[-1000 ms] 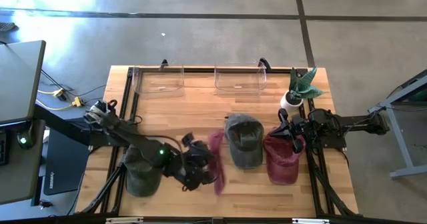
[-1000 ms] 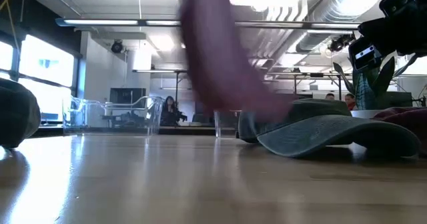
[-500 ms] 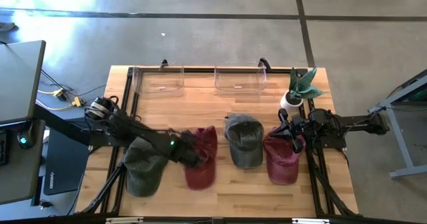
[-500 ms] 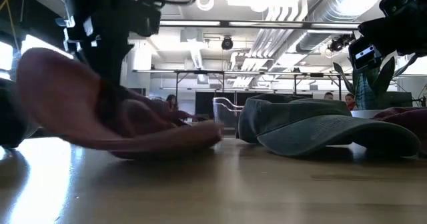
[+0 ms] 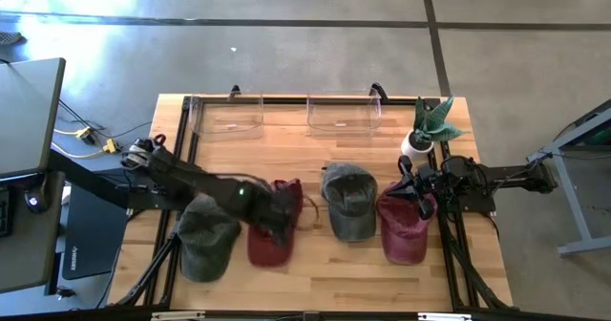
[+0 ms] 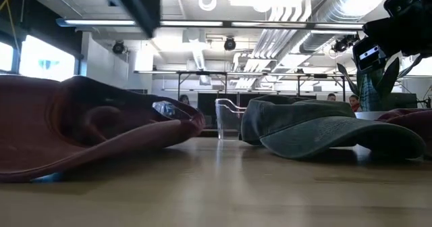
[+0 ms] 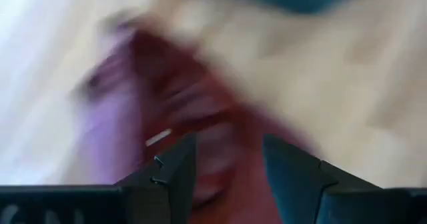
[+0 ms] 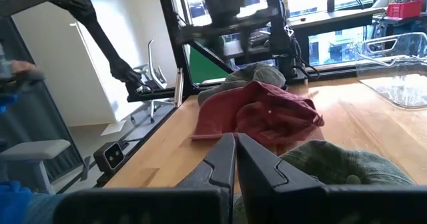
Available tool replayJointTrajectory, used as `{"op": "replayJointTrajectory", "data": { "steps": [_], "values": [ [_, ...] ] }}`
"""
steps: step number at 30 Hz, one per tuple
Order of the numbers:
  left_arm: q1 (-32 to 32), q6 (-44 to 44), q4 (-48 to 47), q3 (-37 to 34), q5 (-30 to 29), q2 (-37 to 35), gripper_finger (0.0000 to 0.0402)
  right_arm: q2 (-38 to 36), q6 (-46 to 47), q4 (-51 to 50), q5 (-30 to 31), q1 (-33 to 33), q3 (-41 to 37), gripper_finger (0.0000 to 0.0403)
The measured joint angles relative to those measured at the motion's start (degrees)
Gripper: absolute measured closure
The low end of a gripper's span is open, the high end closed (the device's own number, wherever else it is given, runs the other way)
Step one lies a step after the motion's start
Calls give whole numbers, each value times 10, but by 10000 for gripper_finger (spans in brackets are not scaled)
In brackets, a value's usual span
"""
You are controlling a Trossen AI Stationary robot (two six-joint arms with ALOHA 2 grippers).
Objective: Pick & Place hat
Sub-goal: Put the left red cap into the right transparent bin
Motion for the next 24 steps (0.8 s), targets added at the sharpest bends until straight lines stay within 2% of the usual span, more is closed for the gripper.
{"op": "replayJointTrajectory", "data": {
  "steps": [2, 4, 6, 9, 12, 13, 15, 18, 20, 24],
  "values": [
    [-11, 34, 67, 0, 28, 15, 248, 0, 0, 0, 0, 0, 0, 391],
    [-17, 27, 77, -1, 38, 35, 262, 0, 0, 0, 0, 0, 0, 391],
    [-13, 6, 56, -1, 38, 58, 283, 0, 0, 0, 0, 0, 0, 391],
    [-3, -46, -57, -3, 33, 88, 321, 0, 0, -1, 0, 0, 0, 391],
    [15, -87, -101, -21, 17, 117, 361, 0, 0, -1, 0, 0, 0, 391],
    [23, -91, -110, -33, 17, 123, 375, 0, 0, -2, 0, 0, 0, 391],
    [41, -88, -63, -53, 19, 138, 394, 0, 0, -2, 0, 0, 0, 391],
    [65, -94, -67, -87, 18, 142, 392, 0, 0, -2, 0, 0, 0, 391],
    [78, -109, -42, -92, 1, 140, 388, 0, 0, -1, 0, 0, 0, 391],
    [93, -114, -62, -86, -32, 138, 387, -1, 0, -1, 0, 0, 0, 391]
  ]
}}
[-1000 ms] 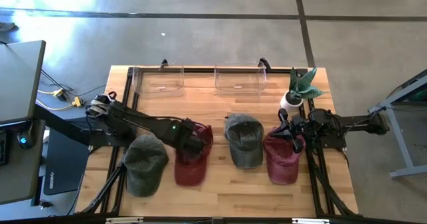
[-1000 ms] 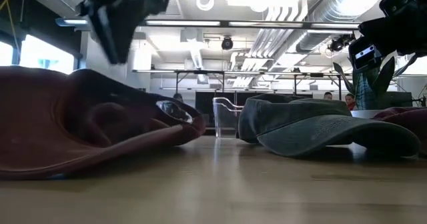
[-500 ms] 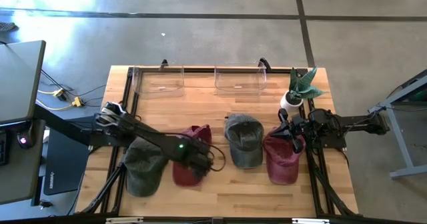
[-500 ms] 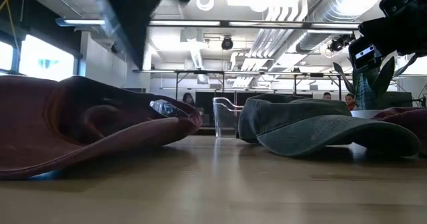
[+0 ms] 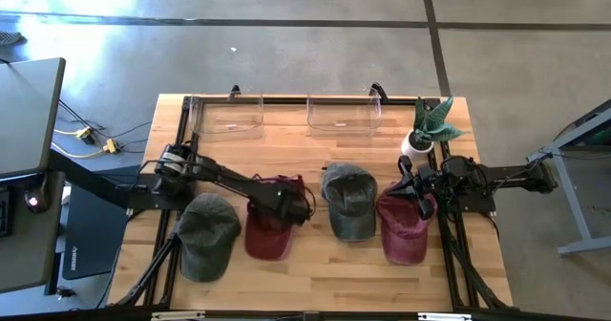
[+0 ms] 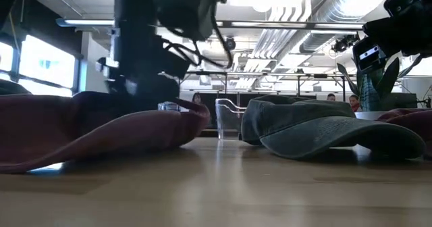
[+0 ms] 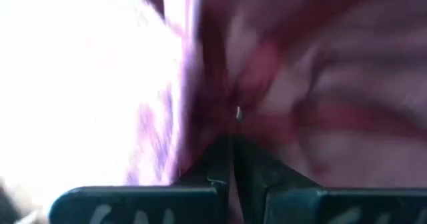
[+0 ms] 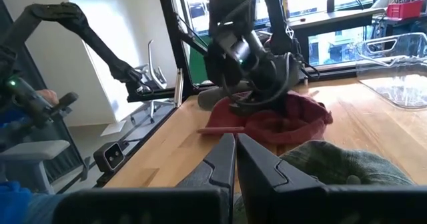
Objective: Pick & Place hat
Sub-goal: Put the left red cap into the right transparent bin
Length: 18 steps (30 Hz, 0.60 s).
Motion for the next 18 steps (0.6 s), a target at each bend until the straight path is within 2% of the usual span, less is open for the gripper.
{"op": "replayJointTrajectory", "data": {
  "steps": [4, 6, 9, 11, 18],
  "values": [
    [-1, 26, -27, 41, 12, -25, 375, 0, 0, 0, 0, 0, 0, 391],
    [-8, 38, -29, 54, 21, -33, 358, 0, 0, 0, 0, 0, 0, 391],
    [-10, 43, 4, 68, 3, -38, 324, 0, 0, 0, 0, 0, 0, 391],
    [-9, 41, -26, 64, -4, -36, 308, 0, 0, -1, 0, 0, 0, 391],
    [11, 64, 15, 40, -16, -6, 311, 1, 0, 0, 0, 0, 0, 391]
  ]
}}
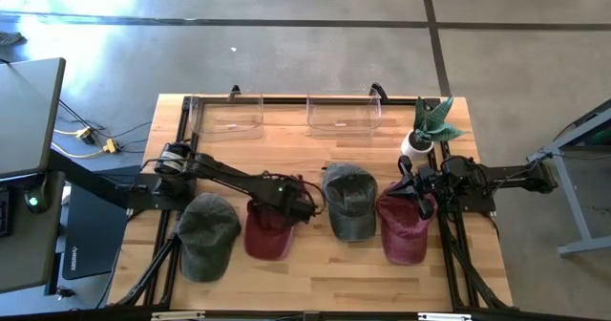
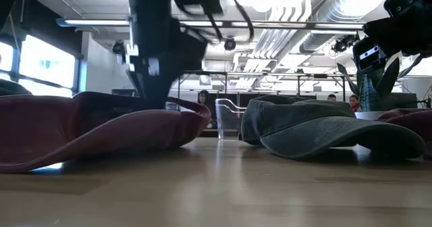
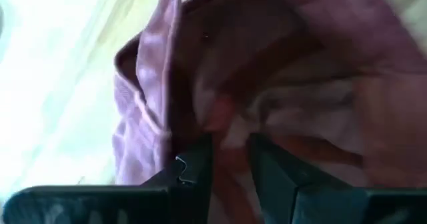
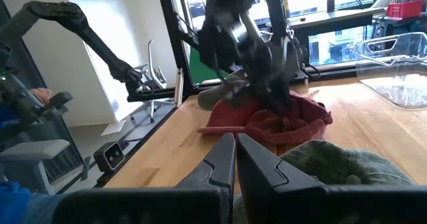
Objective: Pick & Place hat
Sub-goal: Put the left red cap into the right transparent bin
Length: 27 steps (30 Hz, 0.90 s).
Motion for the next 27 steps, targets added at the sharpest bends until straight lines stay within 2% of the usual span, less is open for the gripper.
{"op": "replayJointTrajectory", "data": {
  "steps": [5, 10, 14, 18, 21, 24, 27],
  "values": [
    [-6, 56, -5, 51, -17, -8, 313, 0, 0, 0, 0, 0, 0, 391],
    [-9, 159, -15, 103, -56, -19, 299, 0, 0, 0, 0, 0, 0, 391],
    [14, 177, -26, 106, -70, -16, 245, 0, 0, 1, 0, 0, 0, 391],
    [45, 169, -38, 72, -66, -15, 179, 0, 0, 1, 0, 0, 0, 391],
    [65, 173, -20, 42, -46, -2, 155, 0, 0, 1, 0, 0, 0, 391],
    [78, 173, -30, 10, -37, 12, 161, 0, 0, 1, 0, 0, 0, 391],
    [85, 177, -24, 1, -51, 33, 202, 0, 0, 0, 0, 0, 0, 391]
  ]
}}
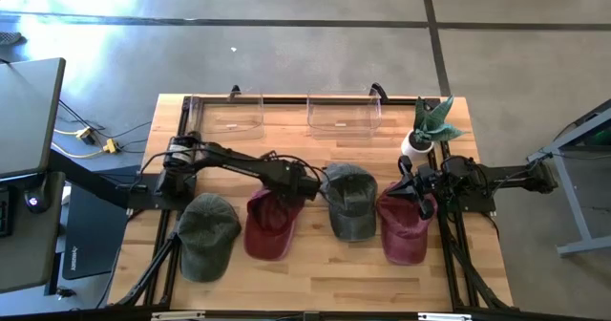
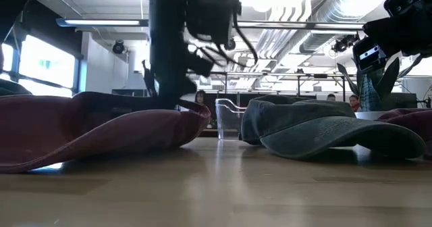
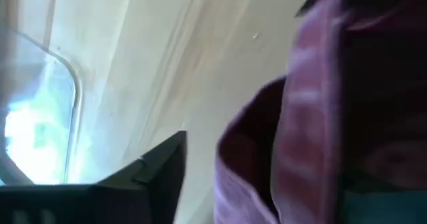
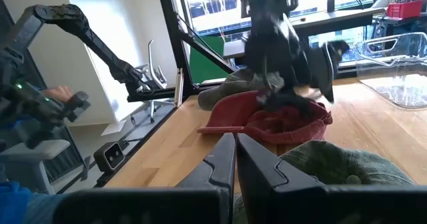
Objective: Pick & Place hat
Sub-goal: Put the left red cap into the right transparent bin
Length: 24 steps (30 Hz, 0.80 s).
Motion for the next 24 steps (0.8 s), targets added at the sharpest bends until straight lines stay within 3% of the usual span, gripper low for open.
{"op": "replayJointTrajectory", "data": {
  "steps": [7, 14, 19, 24],
  "values": [
    [-4, -12, -71, 22, -36, 18, 384, 0, 0, 1, 0, 0, 0, 391],
    [-60, -192, -241, 140, -142, 18, 397, 0, 0, 0, 0, 0, 0, 391],
    [-117, -233, -229, 192, -202, 19, 398, 0, 0, 0, 0, 0, 0, 391],
    [-141, -292, -239, 195, -279, 19, 399, 0, 0, 0, 0, 0, 0, 391]
  ]
}}
